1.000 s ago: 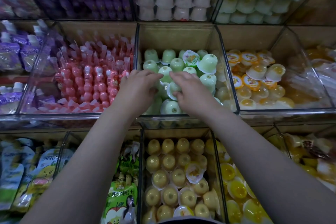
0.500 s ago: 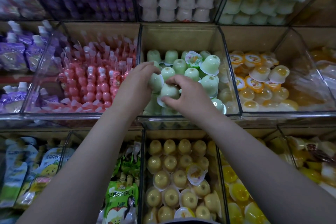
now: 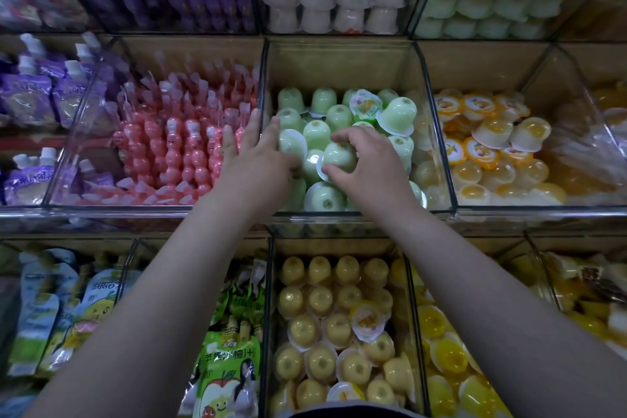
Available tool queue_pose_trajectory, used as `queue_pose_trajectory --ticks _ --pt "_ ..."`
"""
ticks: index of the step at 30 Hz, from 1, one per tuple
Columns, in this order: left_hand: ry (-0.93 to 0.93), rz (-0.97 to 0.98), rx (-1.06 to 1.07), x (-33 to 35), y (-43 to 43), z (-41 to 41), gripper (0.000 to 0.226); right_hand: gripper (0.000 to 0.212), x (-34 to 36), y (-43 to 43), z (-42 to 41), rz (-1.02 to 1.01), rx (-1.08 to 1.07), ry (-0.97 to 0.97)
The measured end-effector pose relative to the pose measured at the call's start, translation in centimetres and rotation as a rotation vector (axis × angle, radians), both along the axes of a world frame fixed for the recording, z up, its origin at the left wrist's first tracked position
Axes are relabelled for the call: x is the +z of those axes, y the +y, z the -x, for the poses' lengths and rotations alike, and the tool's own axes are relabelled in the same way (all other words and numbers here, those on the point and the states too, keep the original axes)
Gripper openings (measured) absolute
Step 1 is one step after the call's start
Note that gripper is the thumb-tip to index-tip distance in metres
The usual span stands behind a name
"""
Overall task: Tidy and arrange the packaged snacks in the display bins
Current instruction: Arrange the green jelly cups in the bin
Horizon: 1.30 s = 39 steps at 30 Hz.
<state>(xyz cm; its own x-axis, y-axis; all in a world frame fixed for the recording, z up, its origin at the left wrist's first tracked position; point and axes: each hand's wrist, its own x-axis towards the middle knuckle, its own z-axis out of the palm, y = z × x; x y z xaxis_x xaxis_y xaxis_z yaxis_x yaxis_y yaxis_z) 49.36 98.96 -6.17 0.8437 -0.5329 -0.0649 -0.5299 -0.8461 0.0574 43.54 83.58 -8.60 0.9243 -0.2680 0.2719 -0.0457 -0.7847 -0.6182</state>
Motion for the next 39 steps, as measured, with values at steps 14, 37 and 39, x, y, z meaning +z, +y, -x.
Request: queue_pose_trajectory --ticks 14,37,39 --pt "-0.014 -0.036 -0.015 -0.7 0.2 0.3 0.038 0.041 0.0 0.1 0.2 0.024 0.012 0.01" --pt "0.152 -0.127 -0.035 1.6 -0.5 -0.2 0.025 0.05 -0.1 -0.1 0.4 -0.014 -0.037 0.038" --pt "0.155 -0.042 -0.057 1.0 0.0 -0.2 0.025 0.051 0.1 0.0 0.3 0.024 -0.02 0.054"
